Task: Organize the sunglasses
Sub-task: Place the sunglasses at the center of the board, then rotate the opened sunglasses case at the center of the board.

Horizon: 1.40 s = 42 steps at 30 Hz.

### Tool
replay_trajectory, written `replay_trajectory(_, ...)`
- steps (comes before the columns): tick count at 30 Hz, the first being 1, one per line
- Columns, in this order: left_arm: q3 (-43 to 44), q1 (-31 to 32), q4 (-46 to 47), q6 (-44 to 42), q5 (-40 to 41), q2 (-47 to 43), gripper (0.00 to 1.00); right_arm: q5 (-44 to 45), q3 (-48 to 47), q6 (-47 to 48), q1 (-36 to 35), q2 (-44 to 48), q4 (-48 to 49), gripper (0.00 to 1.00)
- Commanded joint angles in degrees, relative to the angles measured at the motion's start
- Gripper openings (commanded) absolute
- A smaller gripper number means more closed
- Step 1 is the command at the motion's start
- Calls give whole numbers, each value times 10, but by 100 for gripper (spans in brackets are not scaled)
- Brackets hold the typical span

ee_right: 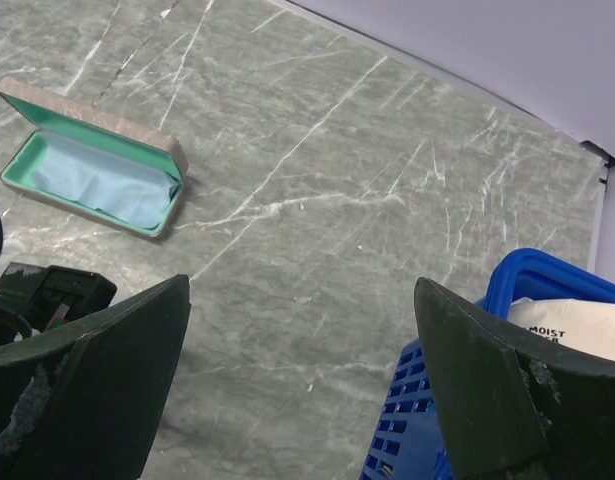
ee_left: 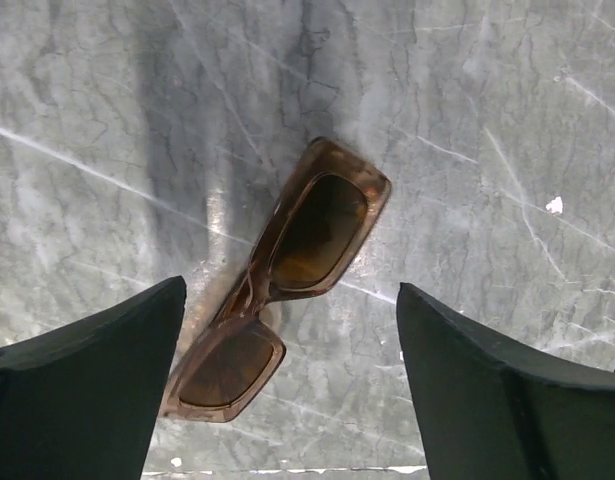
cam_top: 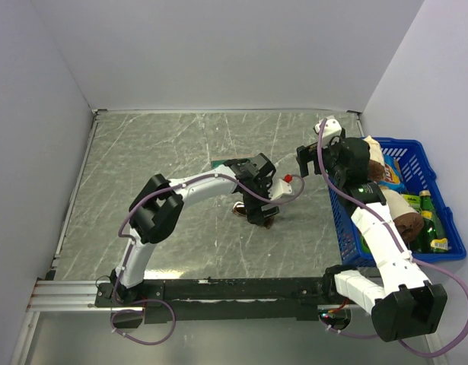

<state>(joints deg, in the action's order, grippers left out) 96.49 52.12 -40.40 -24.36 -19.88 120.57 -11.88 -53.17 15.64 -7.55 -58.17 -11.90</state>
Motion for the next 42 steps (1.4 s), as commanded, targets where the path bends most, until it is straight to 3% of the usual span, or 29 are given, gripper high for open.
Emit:
replay_trajectory(1, 27, -17, 24, 12, 4, -70, 94, -14, 3, -4, 5, 15, 21, 100)
replay_trajectory(3, 26, -32, 32, 14, 4, -101, 99, -17, 3, -4, 5, 15, 19, 100)
replay_trajectory(12, -58, -94, 63, 12, 10, -248, 96, -32, 10, -3, 6, 22, 26, 100)
replay_trajectory(19, -182, -251, 129, 41, 26, -405, 96, -108, 11, 10, 7, 18, 6, 100)
replay_trajectory(24, -263, -372, 171, 69, -9, -438, 96, -153, -15, 7, 6, -26, -32, 100)
replay_trajectory(27, -291, -391, 199, 42, -25, -426, 96, -167, -37, 7, 4, -58, -60, 100)
replay_trajectory(30, -258, -391, 195, 8, -82, -377, 97, -165, -47, 17, 5, -74, -75, 100)
replay_trajectory(35, -85, -375, 118, -52, -152, -218, 97, -159, -41, 36, 7, -60, -76, 100)
replay_trajectory(42, 83, -320, 56, -103, -120, -37, 96, -163, -33, 63, 6, -46, -76, 100)
